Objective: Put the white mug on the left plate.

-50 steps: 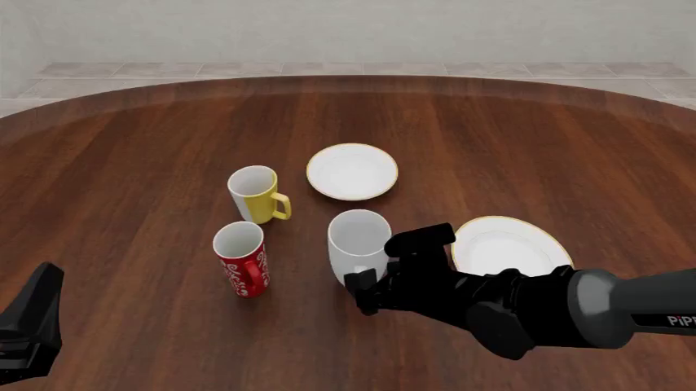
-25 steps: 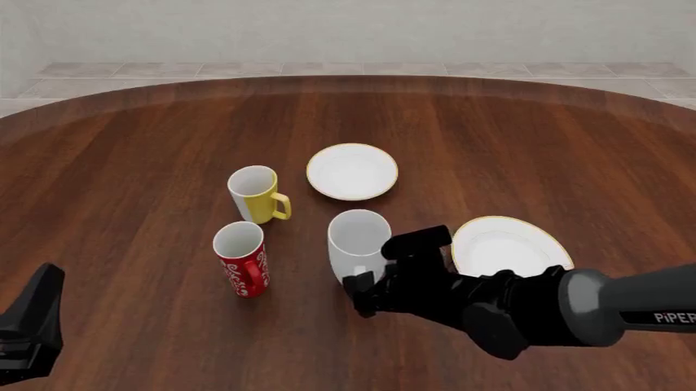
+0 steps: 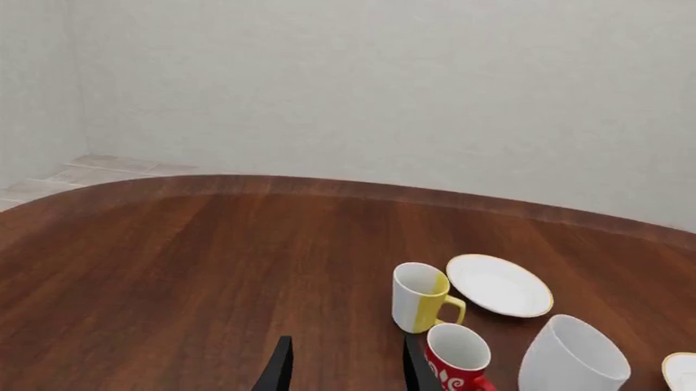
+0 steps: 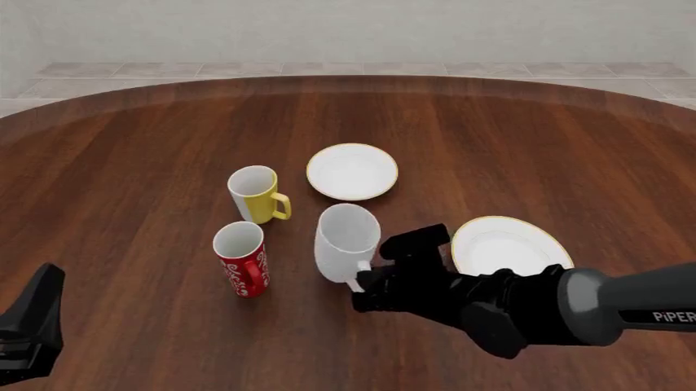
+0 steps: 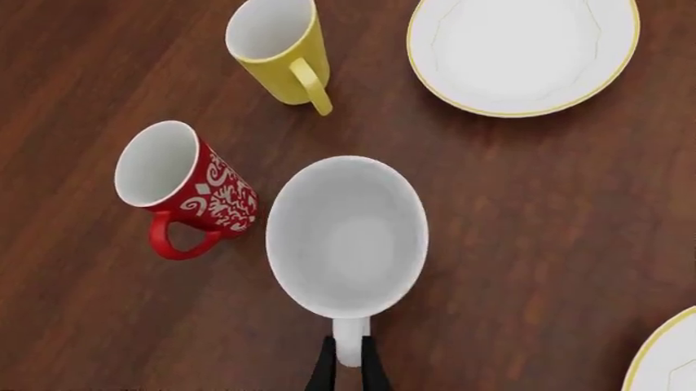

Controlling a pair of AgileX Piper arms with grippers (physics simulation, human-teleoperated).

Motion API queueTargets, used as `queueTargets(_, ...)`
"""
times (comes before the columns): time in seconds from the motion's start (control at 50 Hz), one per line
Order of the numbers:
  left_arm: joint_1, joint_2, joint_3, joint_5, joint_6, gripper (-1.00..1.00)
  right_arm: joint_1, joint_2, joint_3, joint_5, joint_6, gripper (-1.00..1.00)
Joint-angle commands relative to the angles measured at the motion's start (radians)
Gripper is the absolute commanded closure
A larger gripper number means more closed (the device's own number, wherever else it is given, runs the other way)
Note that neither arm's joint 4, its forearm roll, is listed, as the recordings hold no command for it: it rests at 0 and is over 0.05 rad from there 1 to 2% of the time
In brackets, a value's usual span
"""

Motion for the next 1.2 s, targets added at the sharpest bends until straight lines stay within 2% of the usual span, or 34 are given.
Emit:
queueTargets(0.02,0.001,0.0,-0.001,0.0,0.0,-1.0,0.003,0.001,0.003,0.002,0.003,1.0)
queueTargets(0.4,0.006,0.0,-0.004,0.0,-0.004,-1.0,-0.018,-0.07,0.029,-0.01,-0.011,1.0)
queueTargets(0.42,0.006,0.0,-0.004,0.0,-0.005,-1.0,-0.026,-0.06,0.018,0.009,-0.035,1.0)
queueTargets(0.46,0.007,0.0,-0.004,0.0,-0.005,-1.0,-0.03,-0.075,0.026,0.003,-0.035,1.0)
queueTargets(0.6,0.008,0.0,-0.004,0.0,-0.005,-1.0,-0.06,-0.098,0.022,0.032,-0.093,1.0)
queueTargets(0.76,0.009,0.0,-0.004,-0.001,-0.006,-1.0,-0.064,-0.143,0.008,0.066,-0.132,1.0)
queueTargets(0.78,0.01,0.0,-0.004,-0.001,-0.006,-1.0,-0.065,-0.163,0.002,0.079,-0.159,1.0)
queueTargets(0.82,0.01,0.0,-0.004,-0.001,-0.006,-1.0,-0.063,-0.166,-0.003,0.086,-0.158,1.0)
queueTargets(0.98,0.01,0.0,-0.005,-0.002,-0.007,-1.0,-0.051,-0.213,-0.024,0.122,-0.213,1.0)
queueTargets(1.1,0.012,0.0,-0.005,-0.002,-0.008,-1.0,-0.058,-0.224,-0.044,0.15,-0.22,1.0)
queueTargets(1.16,0.013,0.0,-0.006,-0.002,-0.008,-1.0,-0.062,-0.225,-0.066,0.18,-0.271,1.0)
queueTargets(1.18,0.014,0.0,-0.006,-0.002,-0.009,-1.0,-0.065,-0.238,-0.066,0.182,-0.321,1.0)
queueTargets(1.2,0.014,0.0,-0.006,-0.003,-0.009,-1.0,-0.067,-0.248,-0.066,0.185,-0.321,1.0)
